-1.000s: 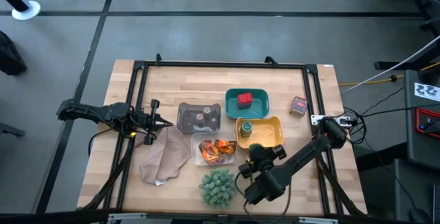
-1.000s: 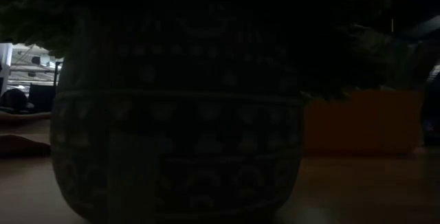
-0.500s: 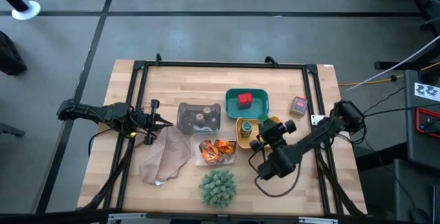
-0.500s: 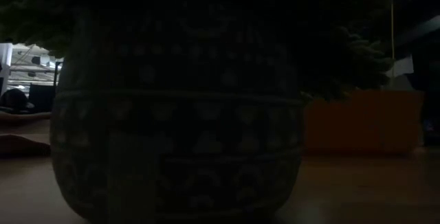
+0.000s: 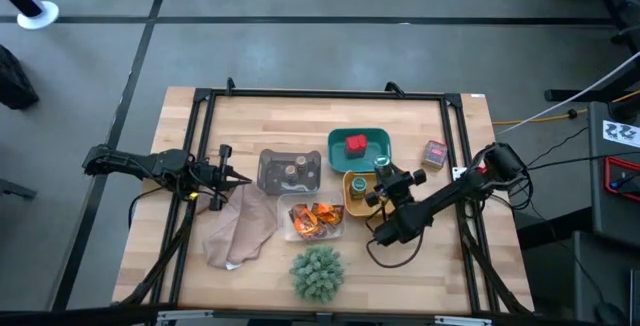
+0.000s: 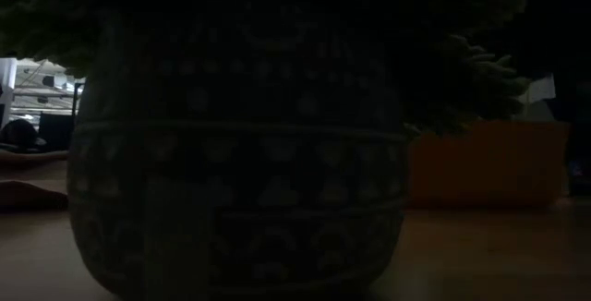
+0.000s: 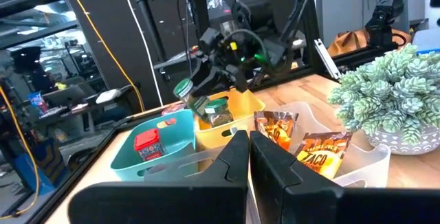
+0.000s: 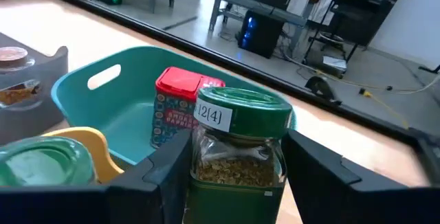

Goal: Sort spices by type
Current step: Put the green seasoning bottle into the yellow bin

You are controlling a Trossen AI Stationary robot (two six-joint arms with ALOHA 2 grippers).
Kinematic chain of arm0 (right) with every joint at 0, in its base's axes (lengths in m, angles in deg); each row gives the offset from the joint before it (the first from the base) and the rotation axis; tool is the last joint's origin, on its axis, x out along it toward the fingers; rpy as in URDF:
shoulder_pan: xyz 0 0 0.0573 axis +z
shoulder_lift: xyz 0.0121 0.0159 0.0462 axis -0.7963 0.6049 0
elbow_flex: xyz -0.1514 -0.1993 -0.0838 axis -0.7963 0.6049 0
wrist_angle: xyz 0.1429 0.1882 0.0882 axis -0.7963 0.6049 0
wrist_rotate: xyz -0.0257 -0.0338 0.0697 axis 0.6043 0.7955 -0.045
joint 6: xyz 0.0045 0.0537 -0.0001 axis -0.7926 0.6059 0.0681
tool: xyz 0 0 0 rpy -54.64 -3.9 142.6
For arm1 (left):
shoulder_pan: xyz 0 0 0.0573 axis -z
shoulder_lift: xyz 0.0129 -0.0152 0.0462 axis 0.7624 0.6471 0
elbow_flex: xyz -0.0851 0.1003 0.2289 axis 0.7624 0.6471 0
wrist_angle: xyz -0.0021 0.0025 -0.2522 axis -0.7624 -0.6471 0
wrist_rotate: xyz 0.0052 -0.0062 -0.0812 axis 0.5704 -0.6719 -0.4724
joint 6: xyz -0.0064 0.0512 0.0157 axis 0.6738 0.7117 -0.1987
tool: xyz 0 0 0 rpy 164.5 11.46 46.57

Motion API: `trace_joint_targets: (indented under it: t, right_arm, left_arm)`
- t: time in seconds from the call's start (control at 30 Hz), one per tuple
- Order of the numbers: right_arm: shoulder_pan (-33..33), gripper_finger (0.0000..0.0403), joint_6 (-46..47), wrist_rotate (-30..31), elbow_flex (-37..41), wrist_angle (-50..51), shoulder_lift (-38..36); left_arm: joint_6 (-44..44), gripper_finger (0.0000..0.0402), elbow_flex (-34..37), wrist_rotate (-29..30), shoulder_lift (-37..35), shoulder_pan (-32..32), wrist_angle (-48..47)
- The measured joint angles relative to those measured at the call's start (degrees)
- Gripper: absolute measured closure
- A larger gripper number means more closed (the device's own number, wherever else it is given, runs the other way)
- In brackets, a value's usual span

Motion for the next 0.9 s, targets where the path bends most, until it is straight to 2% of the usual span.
trace_joint_targets:
  t: [0.23, 0.47, 0.9]
  right_arm:
    - [-0.18, 0.0201, -0.31, 4.53, 6.66, -12.4, 0.0]
    - [-0.18, 0.02, -1.8, 4.66, 8.79, -17.14, 0.0]
    - [-0.14, 0.0171, -7.63, -0.36, 9.37, -23.01, 0.0]
  left_arm:
    - [0.04, 0.0402, 0.0, 0.0, 0.01, 0.0, 0.0]
    - [0.05, 0.0402, 0.0, 0.0, 0.0, -0.01, 0.0]
    - [0.11, 0.0402, 0.0, 0.0, 0.0, -0.02, 0.0]
